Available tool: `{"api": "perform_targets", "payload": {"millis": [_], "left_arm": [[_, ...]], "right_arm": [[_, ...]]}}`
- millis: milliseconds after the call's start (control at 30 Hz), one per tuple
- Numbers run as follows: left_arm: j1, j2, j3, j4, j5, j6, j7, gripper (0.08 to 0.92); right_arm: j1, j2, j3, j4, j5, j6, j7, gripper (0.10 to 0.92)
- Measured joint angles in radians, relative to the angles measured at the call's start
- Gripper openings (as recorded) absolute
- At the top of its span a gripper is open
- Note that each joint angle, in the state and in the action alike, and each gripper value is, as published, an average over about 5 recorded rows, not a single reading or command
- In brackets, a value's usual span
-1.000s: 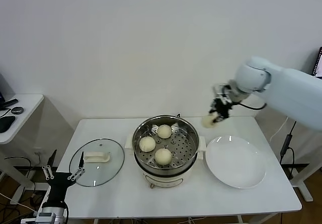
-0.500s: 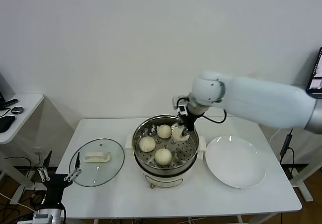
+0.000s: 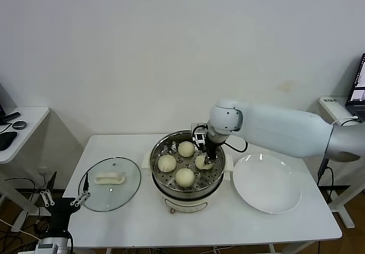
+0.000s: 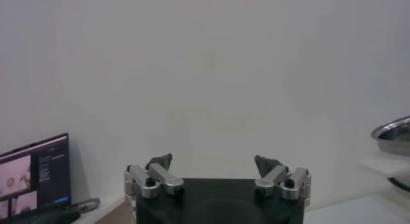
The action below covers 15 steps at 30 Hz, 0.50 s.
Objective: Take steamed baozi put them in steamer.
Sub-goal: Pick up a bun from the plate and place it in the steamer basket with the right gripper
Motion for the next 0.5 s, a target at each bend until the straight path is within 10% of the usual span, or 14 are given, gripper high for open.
{"api": "perform_targets", "payload": {"millis": [500], "left_arm": [[-0.004,0.006,0.000,0.000,-0.004,-0.001,0.000,0.823]], "right_arm": [[0.010,-0.059,0.067,0.049,0.012,-0.016,0.010,0.817]]}}
